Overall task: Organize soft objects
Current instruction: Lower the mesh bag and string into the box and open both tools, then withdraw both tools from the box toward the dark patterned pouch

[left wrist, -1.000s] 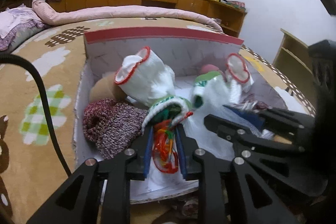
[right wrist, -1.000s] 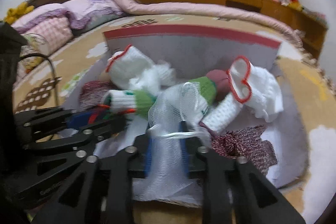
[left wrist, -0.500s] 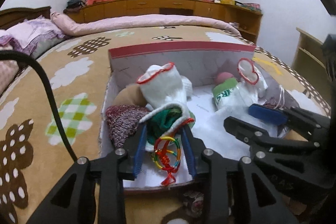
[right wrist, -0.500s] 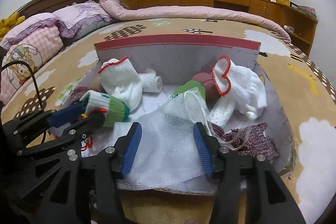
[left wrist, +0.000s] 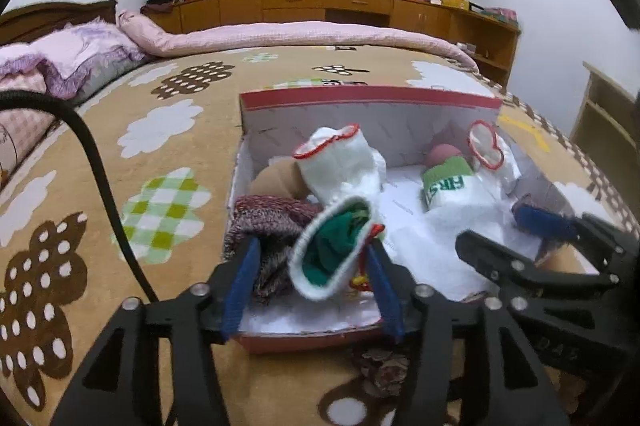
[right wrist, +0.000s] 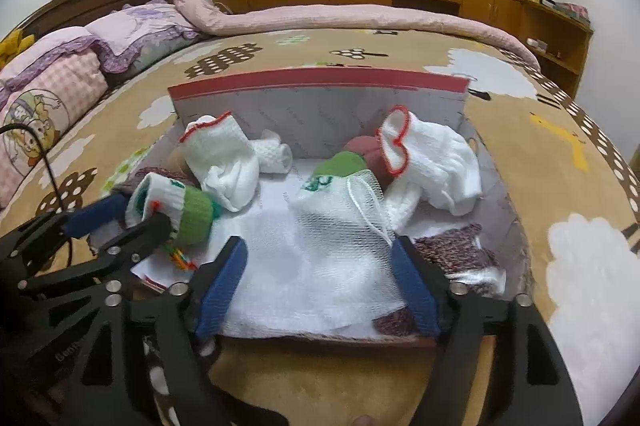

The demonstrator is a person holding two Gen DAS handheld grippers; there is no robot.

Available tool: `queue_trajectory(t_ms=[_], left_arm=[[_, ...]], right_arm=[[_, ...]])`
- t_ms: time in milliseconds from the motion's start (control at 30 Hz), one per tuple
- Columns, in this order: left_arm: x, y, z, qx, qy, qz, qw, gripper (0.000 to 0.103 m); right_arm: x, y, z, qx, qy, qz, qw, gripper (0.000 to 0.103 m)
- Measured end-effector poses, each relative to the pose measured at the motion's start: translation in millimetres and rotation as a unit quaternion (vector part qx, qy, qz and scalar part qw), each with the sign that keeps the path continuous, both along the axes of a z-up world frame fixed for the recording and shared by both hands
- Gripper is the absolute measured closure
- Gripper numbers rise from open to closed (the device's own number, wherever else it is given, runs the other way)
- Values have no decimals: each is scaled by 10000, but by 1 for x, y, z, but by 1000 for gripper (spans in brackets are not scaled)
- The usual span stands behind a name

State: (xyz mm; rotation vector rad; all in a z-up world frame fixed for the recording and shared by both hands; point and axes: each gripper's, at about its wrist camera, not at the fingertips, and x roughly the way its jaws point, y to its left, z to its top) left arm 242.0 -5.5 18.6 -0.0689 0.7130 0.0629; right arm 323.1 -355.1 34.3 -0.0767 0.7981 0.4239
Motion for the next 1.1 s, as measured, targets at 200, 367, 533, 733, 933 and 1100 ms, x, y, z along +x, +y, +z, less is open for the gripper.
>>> queue_trajectory(t_ms=[200, 367, 533, 733, 933, 1100], left_arm=[[-6, 6, 11, 58, -178, 147, 9997, 22], [-11, 10, 22, 98, -416, 197, 9989, 21], [-10, 13, 22, -34, -335, 141, 9993, 20], [-16, 4, 24, 189, -397, 120, 9990, 20], [-27, 7, 26, 196, -328, 88, 9992, 20], [-53, 18, 28, -32, -331, 256, 9991, 20]], right_arm=[[-7, -4, 9, -68, -143, -72, 9998, 13], [-10, -7, 14, -37, -202, -85, 9998, 3], [-14, -7, 18, -110, -319, -95, 9994, 3], [-30, -8, 27, -165, -645, -154, 9977, 3], [-44, -12, 35, -41, -720, -141, 9973, 3], [-54, -29, 36, 255, -609, -444, 9968, 3]])
